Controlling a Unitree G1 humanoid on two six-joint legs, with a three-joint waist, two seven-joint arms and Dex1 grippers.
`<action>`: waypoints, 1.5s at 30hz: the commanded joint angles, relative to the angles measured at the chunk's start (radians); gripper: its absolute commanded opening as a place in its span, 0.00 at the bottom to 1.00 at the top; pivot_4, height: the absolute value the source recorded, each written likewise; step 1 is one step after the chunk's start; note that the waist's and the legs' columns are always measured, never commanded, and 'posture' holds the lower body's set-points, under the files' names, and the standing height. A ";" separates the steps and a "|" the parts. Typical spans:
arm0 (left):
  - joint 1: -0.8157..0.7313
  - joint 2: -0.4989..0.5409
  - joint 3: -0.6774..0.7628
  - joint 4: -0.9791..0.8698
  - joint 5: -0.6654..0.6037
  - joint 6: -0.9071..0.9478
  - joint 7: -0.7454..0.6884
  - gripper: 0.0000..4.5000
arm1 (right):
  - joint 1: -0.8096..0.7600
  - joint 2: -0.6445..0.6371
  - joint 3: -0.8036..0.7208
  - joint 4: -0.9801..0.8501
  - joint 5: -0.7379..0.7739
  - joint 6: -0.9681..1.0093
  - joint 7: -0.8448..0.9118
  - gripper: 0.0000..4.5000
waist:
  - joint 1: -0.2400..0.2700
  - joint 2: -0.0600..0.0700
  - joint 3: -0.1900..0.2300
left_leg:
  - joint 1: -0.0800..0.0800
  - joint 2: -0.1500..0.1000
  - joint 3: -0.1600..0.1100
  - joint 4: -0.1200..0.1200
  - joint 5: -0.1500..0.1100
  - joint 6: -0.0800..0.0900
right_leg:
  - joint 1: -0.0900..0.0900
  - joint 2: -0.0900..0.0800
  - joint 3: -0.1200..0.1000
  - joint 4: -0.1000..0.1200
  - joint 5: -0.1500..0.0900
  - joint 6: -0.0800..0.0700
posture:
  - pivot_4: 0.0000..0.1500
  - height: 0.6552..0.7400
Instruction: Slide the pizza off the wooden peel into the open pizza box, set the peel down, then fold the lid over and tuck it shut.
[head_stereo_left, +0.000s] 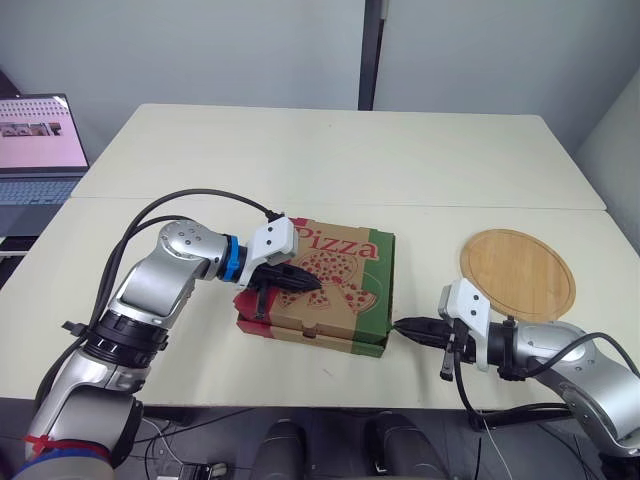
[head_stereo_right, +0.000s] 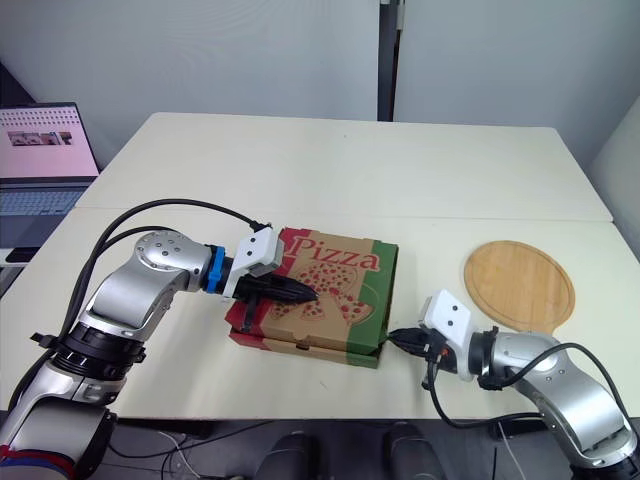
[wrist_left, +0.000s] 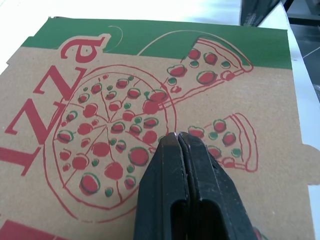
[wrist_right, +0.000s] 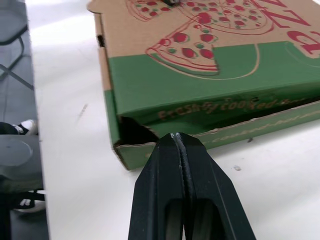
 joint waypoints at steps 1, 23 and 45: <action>-0.003 0.005 0.018 -0.015 -0.003 0.006 0.003 0.00 | -0.002 0.017 0.029 -0.010 -0.020 -0.033 -0.006 0.01 | 0.000 0.000 0.000 | 0.000 0.000 0.000 0.000 0.000 0.000 | 0.000 0.000 0.000 0.000 0.000 0.000 | 1.00 0.91; 0.003 0.000 0.010 -0.022 -0.005 0.006 0.008 0.00 | -0.037 0.044 0.058 -0.022 -0.024 0.019 -0.043 0.01 | 0.000 0.000 0.000 | 0.000 0.000 0.000 0.000 0.000 0.000 | 0.000 0.000 0.000 0.000 0.000 0.000 | 1.00 0.91; 0.015 0.005 0.034 -0.053 -0.025 0.037 0.020 0.00 | -0.163 0.019 0.062 -0.082 0.058 0.082 -0.048 0.01 | 0.001 0.000 0.000 | 0.000 0.000 0.000 0.000 0.000 0.000 | 0.000 0.000 0.000 0.000 0.000 0.000 | 1.00 0.91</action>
